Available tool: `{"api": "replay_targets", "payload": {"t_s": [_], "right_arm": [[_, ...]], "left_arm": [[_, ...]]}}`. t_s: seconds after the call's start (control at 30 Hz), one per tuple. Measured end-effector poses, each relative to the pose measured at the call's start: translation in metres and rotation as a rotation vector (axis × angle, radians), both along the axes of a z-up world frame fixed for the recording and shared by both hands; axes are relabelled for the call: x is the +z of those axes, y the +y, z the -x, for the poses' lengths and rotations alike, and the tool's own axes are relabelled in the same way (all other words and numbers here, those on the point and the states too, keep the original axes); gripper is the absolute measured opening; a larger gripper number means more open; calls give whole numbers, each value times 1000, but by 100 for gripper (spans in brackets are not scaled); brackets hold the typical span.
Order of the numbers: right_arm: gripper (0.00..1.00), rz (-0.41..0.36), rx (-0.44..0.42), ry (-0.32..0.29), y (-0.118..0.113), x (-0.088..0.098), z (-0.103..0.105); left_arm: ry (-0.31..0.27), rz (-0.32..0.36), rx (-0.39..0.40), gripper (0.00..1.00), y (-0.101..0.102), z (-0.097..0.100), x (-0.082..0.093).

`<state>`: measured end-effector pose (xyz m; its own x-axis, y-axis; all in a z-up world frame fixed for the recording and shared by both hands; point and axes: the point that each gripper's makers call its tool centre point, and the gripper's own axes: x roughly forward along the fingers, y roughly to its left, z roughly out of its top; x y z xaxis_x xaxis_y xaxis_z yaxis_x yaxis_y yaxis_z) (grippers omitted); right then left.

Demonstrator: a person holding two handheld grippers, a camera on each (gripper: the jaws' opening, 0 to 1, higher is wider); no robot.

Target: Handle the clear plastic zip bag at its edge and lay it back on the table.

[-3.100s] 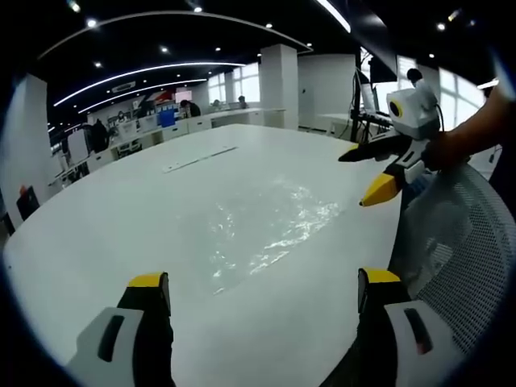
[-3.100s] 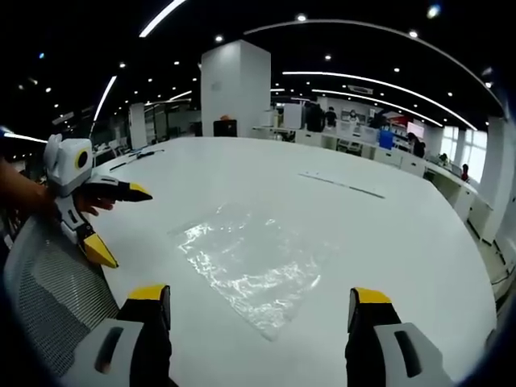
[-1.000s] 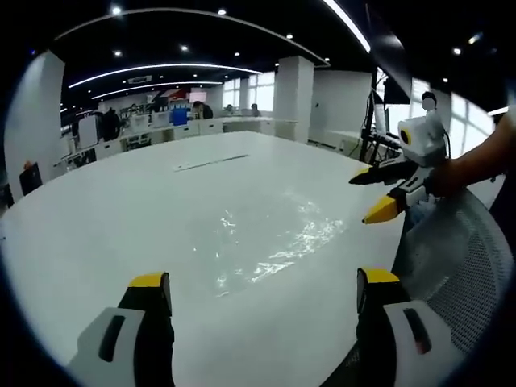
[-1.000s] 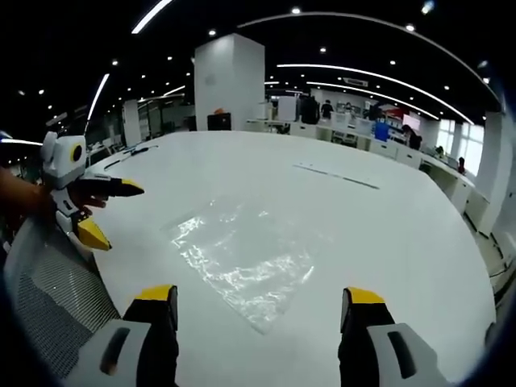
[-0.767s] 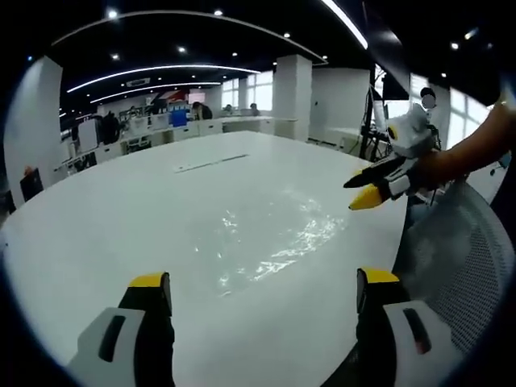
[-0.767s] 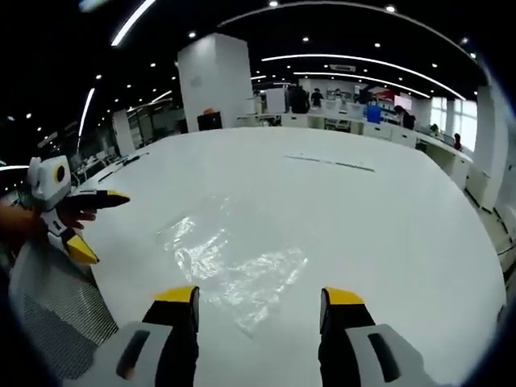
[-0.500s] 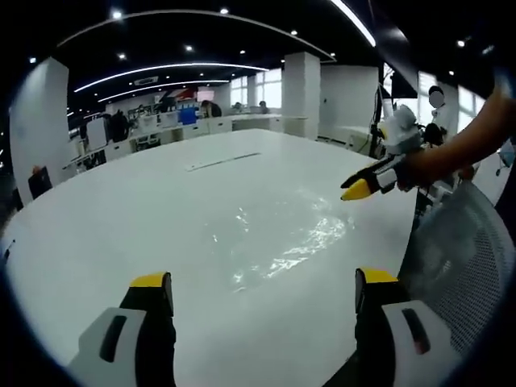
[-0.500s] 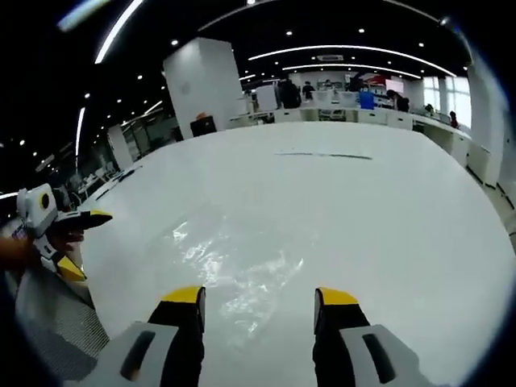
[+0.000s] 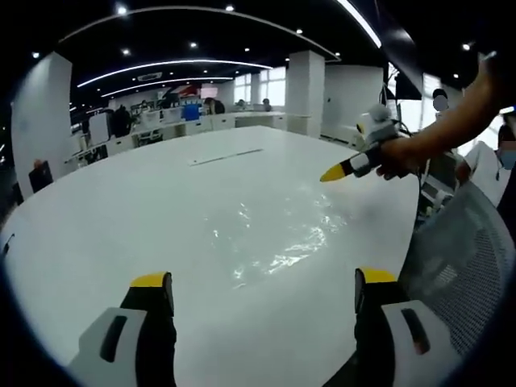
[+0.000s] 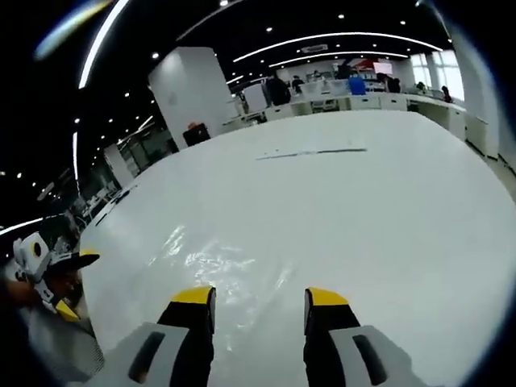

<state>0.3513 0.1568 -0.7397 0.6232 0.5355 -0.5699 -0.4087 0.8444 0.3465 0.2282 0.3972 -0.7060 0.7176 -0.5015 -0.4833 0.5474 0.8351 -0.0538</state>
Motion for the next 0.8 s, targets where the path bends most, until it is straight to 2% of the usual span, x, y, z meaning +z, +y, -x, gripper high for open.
{"api": "replay_targets", "payload": {"t_s": [0.2, 0.47, 0.6, 0.8], "right_arm": [[38, -32, -15, 17, 5, -2, -9], [37, -19, -12, 15, -2, -3, -15], [33, -66, -20, 43, 2, -5, -18], [29, -39, -6, 51, 7, -14, -24]], "left_arm": [[11, 4, -11, 92, -3, 1, -1], [5, 11, -29, 91, -7, 1, 0], [7, 15, -32, 90, -7, 1, -1], [10, 13, -33, 89, -8, 2, 1]]}}
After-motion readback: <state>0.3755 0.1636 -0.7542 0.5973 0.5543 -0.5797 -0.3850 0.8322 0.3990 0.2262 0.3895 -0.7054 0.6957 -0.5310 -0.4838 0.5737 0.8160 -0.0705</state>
